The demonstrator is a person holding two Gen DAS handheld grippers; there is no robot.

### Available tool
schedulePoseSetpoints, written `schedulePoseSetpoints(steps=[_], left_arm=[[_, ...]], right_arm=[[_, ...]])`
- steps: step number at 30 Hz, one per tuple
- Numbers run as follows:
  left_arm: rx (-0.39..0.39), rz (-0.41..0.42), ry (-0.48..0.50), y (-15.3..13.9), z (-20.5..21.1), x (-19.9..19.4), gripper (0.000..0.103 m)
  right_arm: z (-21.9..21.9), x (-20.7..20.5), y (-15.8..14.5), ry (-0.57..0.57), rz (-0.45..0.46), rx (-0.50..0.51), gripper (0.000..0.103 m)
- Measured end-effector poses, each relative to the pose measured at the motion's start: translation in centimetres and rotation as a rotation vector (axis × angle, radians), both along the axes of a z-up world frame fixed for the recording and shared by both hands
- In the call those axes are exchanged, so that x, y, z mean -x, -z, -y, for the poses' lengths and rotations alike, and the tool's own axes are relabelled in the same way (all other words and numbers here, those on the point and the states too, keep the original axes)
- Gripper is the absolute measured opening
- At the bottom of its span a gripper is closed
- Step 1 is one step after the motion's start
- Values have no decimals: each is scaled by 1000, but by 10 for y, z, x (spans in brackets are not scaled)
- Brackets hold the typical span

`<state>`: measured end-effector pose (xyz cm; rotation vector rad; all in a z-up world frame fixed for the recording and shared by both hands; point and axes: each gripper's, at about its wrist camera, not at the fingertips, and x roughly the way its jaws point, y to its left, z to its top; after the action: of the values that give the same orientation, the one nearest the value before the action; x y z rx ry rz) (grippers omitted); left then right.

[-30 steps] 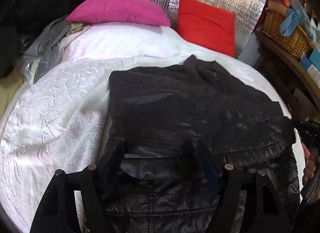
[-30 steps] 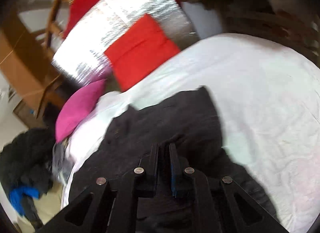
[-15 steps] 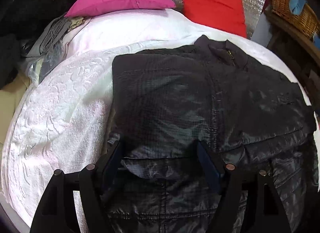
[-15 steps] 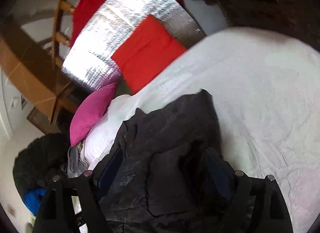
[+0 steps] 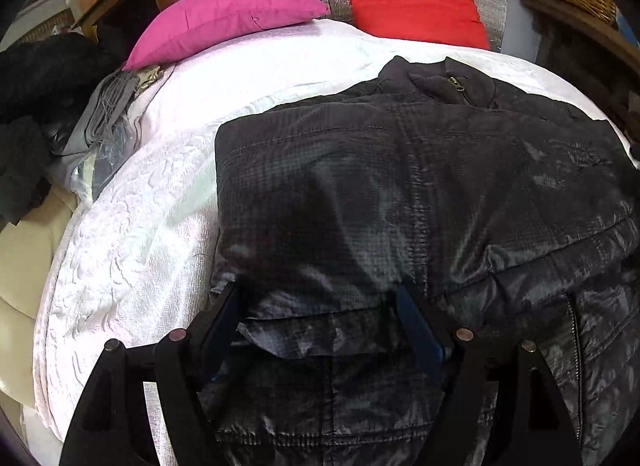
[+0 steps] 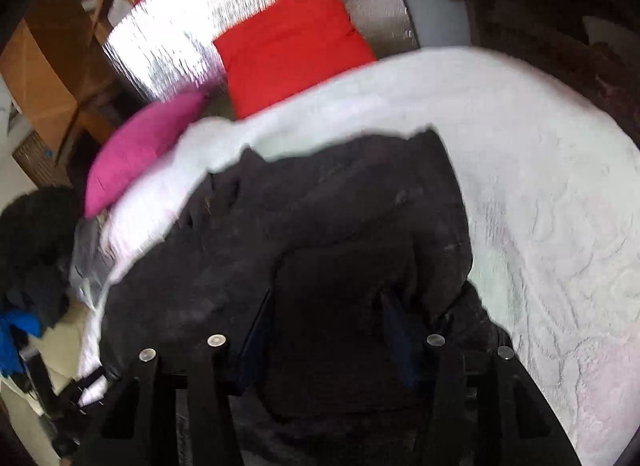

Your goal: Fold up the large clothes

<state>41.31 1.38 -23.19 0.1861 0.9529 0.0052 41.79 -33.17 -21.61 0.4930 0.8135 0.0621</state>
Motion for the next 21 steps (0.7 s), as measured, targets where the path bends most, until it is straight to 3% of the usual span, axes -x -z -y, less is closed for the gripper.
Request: schedulePoseSetpoints(steps=[5,7,12,16,21], left_arm=[[-7,6,-2,-1,0,3,79],[-13,8,-3,-1,2,5,79],[-23,12,-5,-1,5,6,79],[-35,14,-4,-1,6,7,79],[-38,14,-10,-1,8,7,79]], right_arm=[[-14,5,-23,-40,138,10,56],[-29,0,-21,-80,123,48,56],[-43,-23,20,-124,-58,107,56],[-39,-17,12,-110,-40,99,56],[-33,0,-9,-108,57,30,58]])
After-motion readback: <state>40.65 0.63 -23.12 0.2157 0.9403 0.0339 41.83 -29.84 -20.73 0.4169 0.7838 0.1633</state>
